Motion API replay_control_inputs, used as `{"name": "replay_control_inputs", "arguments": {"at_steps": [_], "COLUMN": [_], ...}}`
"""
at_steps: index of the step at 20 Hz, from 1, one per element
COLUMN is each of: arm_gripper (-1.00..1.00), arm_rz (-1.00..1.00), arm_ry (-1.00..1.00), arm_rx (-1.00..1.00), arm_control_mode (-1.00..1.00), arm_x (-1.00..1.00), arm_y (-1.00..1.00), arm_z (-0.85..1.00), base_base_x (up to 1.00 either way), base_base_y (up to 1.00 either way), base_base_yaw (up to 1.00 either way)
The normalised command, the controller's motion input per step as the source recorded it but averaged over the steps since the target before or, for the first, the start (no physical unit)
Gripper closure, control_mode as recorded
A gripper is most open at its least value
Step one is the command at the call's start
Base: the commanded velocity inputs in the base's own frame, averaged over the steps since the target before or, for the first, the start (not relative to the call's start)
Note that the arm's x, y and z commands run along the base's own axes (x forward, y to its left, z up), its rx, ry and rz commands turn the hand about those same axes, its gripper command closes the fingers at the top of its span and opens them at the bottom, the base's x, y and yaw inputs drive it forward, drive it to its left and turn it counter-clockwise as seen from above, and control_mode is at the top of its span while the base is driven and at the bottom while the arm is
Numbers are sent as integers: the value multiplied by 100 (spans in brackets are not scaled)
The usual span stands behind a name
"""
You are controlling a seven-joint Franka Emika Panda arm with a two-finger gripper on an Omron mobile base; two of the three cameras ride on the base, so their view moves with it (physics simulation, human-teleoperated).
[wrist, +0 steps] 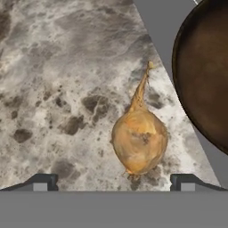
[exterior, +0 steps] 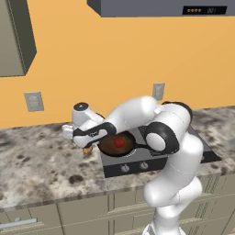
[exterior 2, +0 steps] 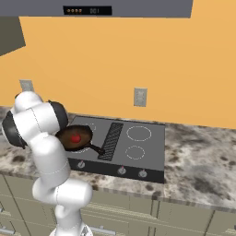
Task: Place the pan on the front left burner on the stove. Then place the tomato and the onion in the pan and turn on the front left burner.
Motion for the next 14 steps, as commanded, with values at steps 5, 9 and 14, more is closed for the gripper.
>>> {"name": "replay_control_inputs", "arguments": {"at_steps": [5,9,14], "arm_gripper": [-100,-100,-100], "arm_rz": [-1,0,0], "arm_ry": [0,0,0], "arm_rx": [0,0,0], "arm_control_mode": [-100,-100,-100], "arm_x": [-7,0,0], "arm_y": [-48,-22,0], "arm_z": [0,-9,-39], "base_base_x": [0,0,0], "base_base_y": [0,0,0], "base_base_yaw": [0,0,0]}}
